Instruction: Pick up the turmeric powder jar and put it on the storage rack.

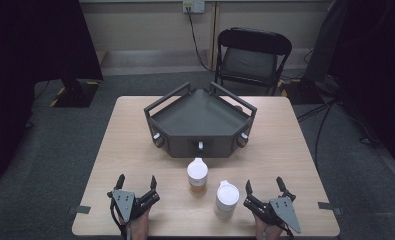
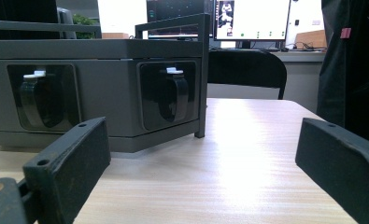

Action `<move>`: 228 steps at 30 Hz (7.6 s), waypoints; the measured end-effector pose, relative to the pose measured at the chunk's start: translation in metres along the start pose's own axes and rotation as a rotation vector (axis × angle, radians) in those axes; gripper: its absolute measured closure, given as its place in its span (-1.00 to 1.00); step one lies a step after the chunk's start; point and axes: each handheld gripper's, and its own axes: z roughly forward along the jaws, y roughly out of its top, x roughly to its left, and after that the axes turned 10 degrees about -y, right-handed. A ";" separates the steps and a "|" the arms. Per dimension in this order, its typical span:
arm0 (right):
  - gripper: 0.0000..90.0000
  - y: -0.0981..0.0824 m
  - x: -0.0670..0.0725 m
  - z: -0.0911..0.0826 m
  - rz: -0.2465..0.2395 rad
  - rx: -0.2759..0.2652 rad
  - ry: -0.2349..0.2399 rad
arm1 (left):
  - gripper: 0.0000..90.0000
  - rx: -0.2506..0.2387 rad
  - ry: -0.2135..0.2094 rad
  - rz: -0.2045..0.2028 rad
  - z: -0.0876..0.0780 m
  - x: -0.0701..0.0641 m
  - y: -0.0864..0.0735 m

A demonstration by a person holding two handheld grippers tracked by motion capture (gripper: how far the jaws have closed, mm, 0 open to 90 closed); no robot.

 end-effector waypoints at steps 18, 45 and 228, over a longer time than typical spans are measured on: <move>-0.94 0.000 0.000 0.000 0.000 0.000 -0.001 | -1.00 0.011 -0.091 -0.025 -0.007 -0.004 0.017; -0.94 0.000 0.001 0.000 -0.003 -0.002 -0.005 | -1.00 0.003 -0.277 -0.038 -0.009 -0.027 0.033; -0.93 0.000 0.002 -0.001 -0.002 -0.002 -0.008 | -0.33 0.008 -0.451 0.015 0.073 -0.006 0.106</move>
